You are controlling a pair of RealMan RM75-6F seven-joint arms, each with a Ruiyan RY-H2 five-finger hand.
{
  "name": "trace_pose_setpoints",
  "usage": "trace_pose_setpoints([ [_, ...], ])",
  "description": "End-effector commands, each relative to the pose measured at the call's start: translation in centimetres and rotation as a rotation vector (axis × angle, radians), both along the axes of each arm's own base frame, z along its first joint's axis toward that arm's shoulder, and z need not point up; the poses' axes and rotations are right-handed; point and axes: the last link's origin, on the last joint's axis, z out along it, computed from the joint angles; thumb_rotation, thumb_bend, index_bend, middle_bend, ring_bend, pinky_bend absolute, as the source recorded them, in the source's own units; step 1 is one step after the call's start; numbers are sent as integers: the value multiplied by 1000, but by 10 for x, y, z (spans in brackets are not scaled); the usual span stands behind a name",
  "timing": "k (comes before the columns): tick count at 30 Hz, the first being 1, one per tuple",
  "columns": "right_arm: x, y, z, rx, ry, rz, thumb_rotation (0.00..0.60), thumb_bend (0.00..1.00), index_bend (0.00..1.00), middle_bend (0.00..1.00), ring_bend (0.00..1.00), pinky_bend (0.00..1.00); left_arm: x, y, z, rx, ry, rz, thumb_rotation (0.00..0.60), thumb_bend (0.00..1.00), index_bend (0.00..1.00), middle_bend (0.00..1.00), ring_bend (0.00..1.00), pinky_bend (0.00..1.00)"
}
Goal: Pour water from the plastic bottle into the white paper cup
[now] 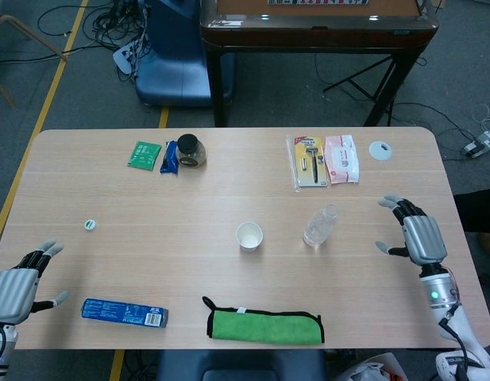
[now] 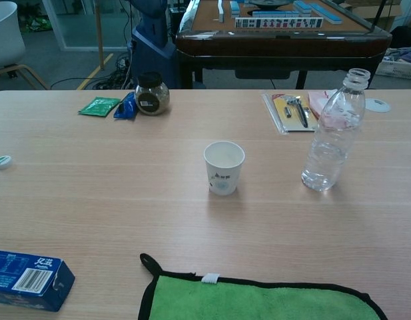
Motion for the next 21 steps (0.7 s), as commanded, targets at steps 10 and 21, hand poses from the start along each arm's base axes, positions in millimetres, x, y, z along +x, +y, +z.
trace_pose_setpoints([
  [10, 15, -27, -48, 110, -96, 30, 600, 0, 237, 184, 160, 306, 1, -3, 2, 2, -5, 3, 600, 112, 202, 143, 226, 559],
  [21, 24, -34, -78, 186, -226, 51, 600, 0, 237, 191, 160, 306, 2, -5, 1, -7, -14, 1, 600, 112, 202, 143, 227, 559],
])
